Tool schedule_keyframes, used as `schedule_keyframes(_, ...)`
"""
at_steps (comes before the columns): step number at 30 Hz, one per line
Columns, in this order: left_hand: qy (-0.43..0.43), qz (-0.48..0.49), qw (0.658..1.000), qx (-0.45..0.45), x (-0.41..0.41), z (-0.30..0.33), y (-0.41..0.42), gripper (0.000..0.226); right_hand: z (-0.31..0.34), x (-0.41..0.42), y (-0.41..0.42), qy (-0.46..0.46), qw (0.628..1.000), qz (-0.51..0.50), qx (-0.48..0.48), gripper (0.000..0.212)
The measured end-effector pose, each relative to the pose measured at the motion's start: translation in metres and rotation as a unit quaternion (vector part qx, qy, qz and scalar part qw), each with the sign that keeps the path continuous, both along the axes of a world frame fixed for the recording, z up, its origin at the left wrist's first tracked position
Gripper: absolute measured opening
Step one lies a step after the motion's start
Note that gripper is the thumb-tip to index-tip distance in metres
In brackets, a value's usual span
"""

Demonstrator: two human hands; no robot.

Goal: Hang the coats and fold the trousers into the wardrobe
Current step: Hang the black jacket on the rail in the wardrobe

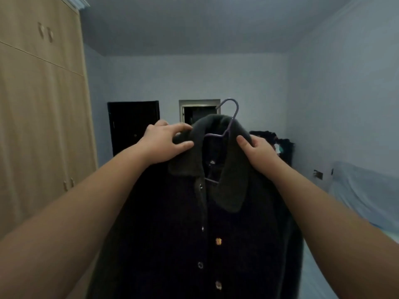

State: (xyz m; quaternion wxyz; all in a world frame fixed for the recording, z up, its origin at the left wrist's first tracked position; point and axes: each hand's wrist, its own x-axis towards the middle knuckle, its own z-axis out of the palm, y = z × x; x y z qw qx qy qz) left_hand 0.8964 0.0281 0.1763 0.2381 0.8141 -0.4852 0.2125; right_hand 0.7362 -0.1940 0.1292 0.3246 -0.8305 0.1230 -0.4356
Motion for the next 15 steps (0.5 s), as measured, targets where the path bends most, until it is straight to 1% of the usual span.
schedule_keyframes(1, -0.009, 0.020, 1.000, 0.022, 0.004, 0.000, 0.008, 0.055, 0.000, 0.003, 0.003, 0.004, 1.000, 0.008, 0.004, 0.024)
schedule_keyframes(2, 0.009, 0.005, 0.999, 0.040, 0.006, -0.002, 0.012, 0.060, -0.001, 0.007, 0.006, 0.010, 1.000, 0.018, 0.010, 0.026)
schedule_keyframes(4, 0.071, -0.068, 0.993, 0.068, 0.006, -0.014, 0.015, 0.072, -0.001, 0.015, 0.014, 0.027, 0.999, 0.030, 0.012, 0.032)
schedule_keyframes(6, 0.075, -0.085, 0.991, 0.078, 0.009, -0.029, 0.016, 0.079, -0.003, 0.024, 0.019, 0.056, 0.997, 0.043, 0.002, 0.037)
schedule_keyframes(8, 0.062, -0.066, 0.995, 0.042, 0.017, -0.044, 0.017, 0.082, -0.009, 0.031, 0.019, 0.093, 0.994, 0.062, 0.014, 0.038)
schedule_keyframes(10, 0.050, -0.045, 0.998, -0.002, 0.027, -0.056, 0.018, 0.075, -0.012, 0.034, 0.017, 0.118, 0.991, 0.058, 0.002, 0.033)
schedule_keyframes(11, 0.047, -0.036, 0.998, -0.026, 0.032, -0.060, 0.018, 0.072, -0.012, 0.035, 0.016, 0.110, 0.993, 0.049, -0.012, 0.032)
schedule_keyframes(14, 0.057, -0.036, 0.994, -0.085, 0.045, -0.064, 0.017, 0.063, -0.011, 0.033, 0.017, 0.070, 0.995, 0.064, -0.029, 0.048)
schedule_keyframes(15, 0.069, -0.047, 0.992, -0.097, 0.049, -0.064, 0.017, 0.060, -0.014, 0.034, 0.019, 0.085, 0.992, 0.071, -0.067, 0.053)
